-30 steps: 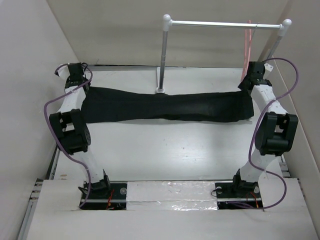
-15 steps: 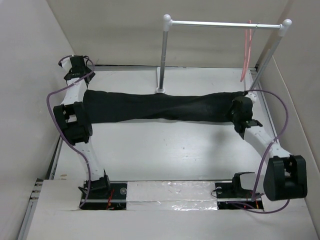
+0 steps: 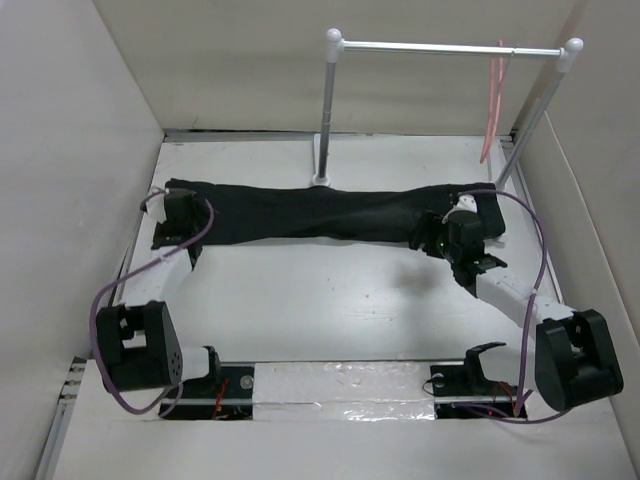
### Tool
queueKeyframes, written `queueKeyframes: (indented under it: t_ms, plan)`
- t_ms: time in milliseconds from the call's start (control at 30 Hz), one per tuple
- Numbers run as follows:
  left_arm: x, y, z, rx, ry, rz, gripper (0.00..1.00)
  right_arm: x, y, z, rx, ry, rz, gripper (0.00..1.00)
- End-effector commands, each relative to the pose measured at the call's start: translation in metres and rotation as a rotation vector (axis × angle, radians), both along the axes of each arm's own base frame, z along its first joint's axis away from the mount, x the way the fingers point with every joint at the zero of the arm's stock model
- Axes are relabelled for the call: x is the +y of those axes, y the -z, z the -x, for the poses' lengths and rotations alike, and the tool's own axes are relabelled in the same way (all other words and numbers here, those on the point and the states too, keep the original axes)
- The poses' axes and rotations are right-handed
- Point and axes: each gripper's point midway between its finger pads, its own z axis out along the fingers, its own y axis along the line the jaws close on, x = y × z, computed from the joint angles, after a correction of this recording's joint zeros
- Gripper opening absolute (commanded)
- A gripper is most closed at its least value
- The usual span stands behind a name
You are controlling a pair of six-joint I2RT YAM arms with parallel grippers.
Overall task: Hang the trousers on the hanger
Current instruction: Fold the trousers at the center of the board.
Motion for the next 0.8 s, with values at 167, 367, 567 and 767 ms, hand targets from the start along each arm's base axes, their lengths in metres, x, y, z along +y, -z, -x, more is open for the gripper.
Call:
queueKeyframes:
  t_ms: [167, 367, 567, 767]
  plan:
    - [0.005, 0.041, 0.037, -0.024, -0.1, 0.111, 0.75, -0.04, -0.013, -0.003, -0.098, 0.134, -0.121, 0.88]
    - [0.006, 0.06, 0.009, 0.039, -0.099, 0.151, 0.78, -0.075, -0.001, -0.005, -0.078, 0.255, -0.188, 1.0]
    - [0.006, 0.073, -0.024, 0.105, -0.086, 0.174, 0.79, -0.095, 0.013, -0.029, -0.026, 0.355, -0.257, 1.0]
    - [0.004, 0.088, -0.04, 0.12, -0.104, 0.225, 0.77, -0.087, 0.047, -0.042, 0.063, 0.358, -0.369, 0.91]
